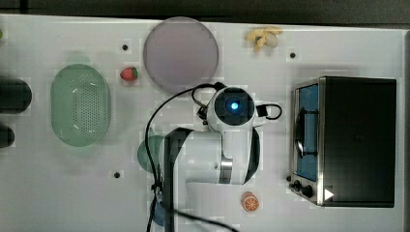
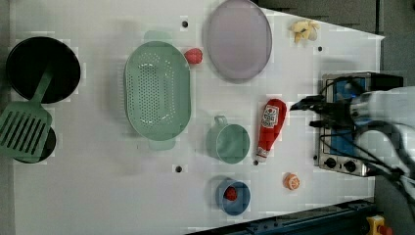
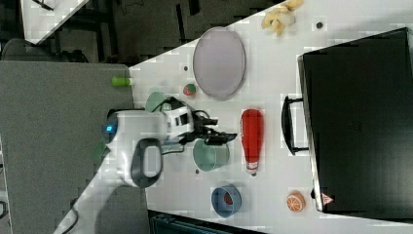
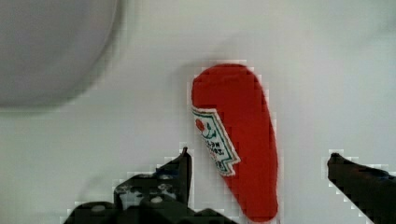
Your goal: Pick ketchup from plate and place it on table.
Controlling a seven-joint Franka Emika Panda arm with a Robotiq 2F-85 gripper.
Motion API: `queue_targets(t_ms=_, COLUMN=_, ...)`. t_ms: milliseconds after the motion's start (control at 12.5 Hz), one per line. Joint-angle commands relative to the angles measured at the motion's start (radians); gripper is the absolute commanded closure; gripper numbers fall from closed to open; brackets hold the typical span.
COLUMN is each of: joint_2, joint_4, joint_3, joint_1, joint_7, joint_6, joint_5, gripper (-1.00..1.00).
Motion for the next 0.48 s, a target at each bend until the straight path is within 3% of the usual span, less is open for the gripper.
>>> queue_targets(t_ms=80, joint_2=-0.129, joint_4=0.127, joint_3=-0.008, joint_1=-0.004, joint_7=0.237, joint_6=-0.167, joint_5=0.004, gripper=-1.00)
queue_targets(t_ms=240, joint_2=-0.173, joint_4=0.219, joint_3=-0.009, joint_1=-0.005, joint_7=0.261, joint_6=-0.356, joint_5=0.004, gripper=-1.00)
queue_targets(t_ms=480, joint_2=-0.187, joint_4=0.375, joint_3=-0.005, joint_1=-0.004, joint_7=0.261, joint_6=-0.485, joint_5=0.005, gripper=-1.00)
